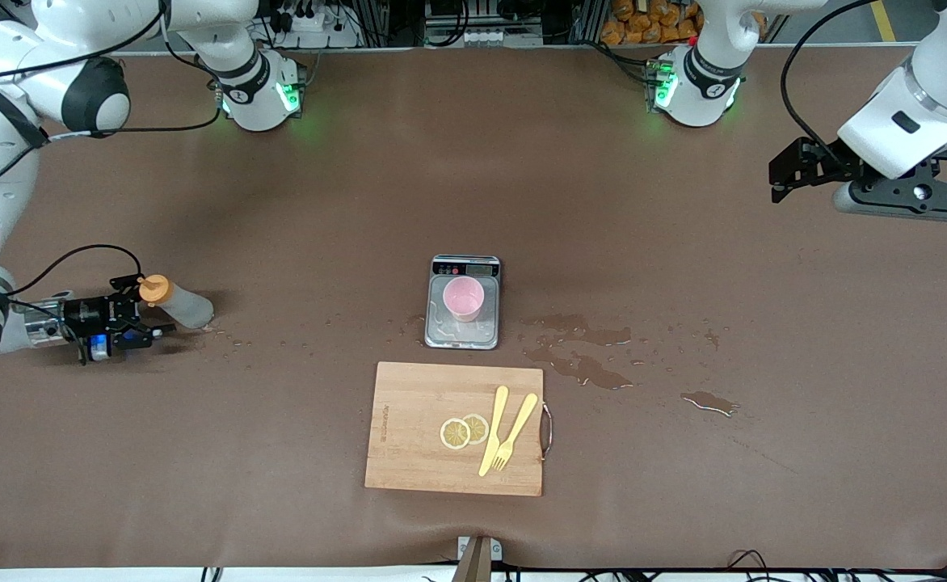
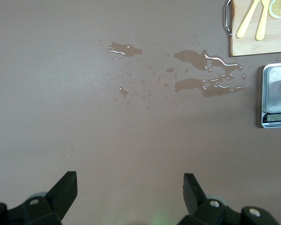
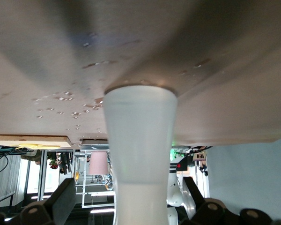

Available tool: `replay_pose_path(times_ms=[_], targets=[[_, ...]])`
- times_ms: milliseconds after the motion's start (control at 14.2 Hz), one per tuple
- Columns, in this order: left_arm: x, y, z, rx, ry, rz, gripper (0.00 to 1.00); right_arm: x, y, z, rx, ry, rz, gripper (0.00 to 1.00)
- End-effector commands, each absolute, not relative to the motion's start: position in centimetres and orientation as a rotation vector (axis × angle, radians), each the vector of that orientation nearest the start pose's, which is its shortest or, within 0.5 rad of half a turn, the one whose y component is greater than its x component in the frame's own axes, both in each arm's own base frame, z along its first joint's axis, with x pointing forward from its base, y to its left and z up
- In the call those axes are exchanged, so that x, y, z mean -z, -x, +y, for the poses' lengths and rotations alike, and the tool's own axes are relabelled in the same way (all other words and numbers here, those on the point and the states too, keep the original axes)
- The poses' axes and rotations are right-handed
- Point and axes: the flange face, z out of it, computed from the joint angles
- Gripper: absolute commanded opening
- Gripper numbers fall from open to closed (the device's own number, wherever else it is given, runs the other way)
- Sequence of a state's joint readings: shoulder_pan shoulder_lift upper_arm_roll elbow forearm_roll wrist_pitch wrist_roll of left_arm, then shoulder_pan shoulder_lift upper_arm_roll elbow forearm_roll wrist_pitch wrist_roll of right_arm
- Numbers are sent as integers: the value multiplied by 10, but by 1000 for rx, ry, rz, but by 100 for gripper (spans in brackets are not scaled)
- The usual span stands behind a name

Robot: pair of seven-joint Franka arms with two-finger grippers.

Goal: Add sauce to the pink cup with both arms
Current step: 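Carry the sauce bottle back to its spot with the right gripper, then set the bottle down and open the right gripper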

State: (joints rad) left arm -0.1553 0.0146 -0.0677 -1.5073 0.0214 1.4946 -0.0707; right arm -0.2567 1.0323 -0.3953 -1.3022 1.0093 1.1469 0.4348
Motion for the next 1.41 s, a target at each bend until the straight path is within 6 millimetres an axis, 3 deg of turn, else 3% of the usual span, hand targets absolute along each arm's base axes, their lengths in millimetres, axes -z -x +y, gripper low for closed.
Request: replay_pose_path(times_ms=[0, 141, 422, 774, 1055, 1336], targets=[[-646, -536, -115, -11, 3103, 245, 100, -173, -596, -260, -1117, 1777, 1238, 100], [-648, -535, -113, -8, 3103, 226, 100, -190, -600, -276, -1085, 1847, 1251, 100], [-650, -534, -113, -3, 3104, 223, 100, -254, -609, -296, -1016, 2069, 1281, 100], [-651, -533, -117, 0, 3103, 233, 100, -331, -621, -284, -944, 2211, 1234, 100], [-649, -534, -115, -5, 3103, 226, 100, -374, -632, -245, -964, 2297, 1142, 100], [-652, -533, -115, 2, 3104, 226, 100, -432, -649, -152, -944, 2576, 1061, 100]])
